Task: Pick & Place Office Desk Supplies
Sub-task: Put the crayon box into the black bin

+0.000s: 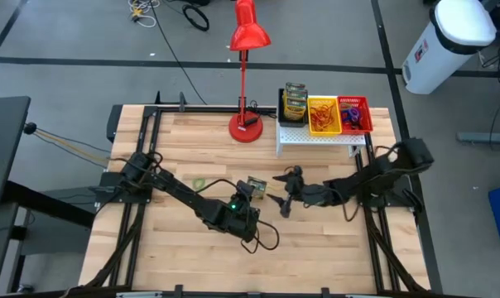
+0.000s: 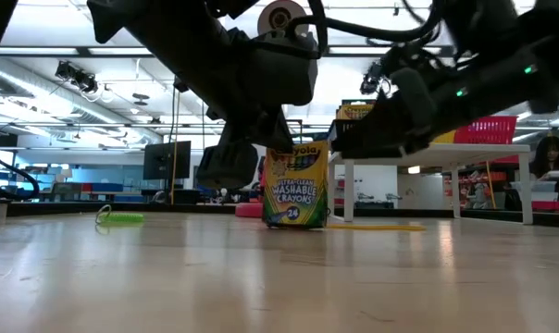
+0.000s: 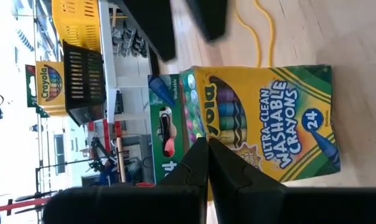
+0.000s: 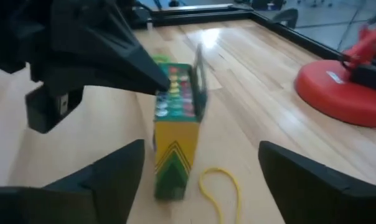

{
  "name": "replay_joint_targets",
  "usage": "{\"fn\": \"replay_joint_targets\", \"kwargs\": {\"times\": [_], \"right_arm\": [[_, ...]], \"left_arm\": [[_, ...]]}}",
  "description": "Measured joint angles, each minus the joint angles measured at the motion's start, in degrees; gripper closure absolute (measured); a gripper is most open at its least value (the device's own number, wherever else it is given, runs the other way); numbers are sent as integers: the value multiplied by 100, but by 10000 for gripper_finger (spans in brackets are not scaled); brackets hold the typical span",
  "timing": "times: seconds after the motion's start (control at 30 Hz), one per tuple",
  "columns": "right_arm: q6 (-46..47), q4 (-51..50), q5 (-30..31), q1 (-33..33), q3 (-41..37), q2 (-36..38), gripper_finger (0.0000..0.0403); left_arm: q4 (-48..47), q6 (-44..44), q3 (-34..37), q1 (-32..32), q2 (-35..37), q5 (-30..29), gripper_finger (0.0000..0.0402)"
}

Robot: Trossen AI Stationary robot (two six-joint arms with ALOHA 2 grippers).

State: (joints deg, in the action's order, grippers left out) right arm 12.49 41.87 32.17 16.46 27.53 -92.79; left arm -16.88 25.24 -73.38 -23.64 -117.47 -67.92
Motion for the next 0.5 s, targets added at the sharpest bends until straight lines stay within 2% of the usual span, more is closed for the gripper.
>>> {"fn": "replay_joint_targets", "kwargs": {"times": [0.1, 0.23, 0.5], "right_arm": [[-126, 386, -327, -151, 150, -406, 67], [-248, 670, -371, -328, 275, -732, 82], [-287, 892, -852, -501, 337, -804, 174]], "left_arm": [[-2, -20, 0, 0, 0, -1, 395], [2, -21, 0, 0, 0, 35, 394], [2, -36, 0, 0, 0, 35, 394]]}}
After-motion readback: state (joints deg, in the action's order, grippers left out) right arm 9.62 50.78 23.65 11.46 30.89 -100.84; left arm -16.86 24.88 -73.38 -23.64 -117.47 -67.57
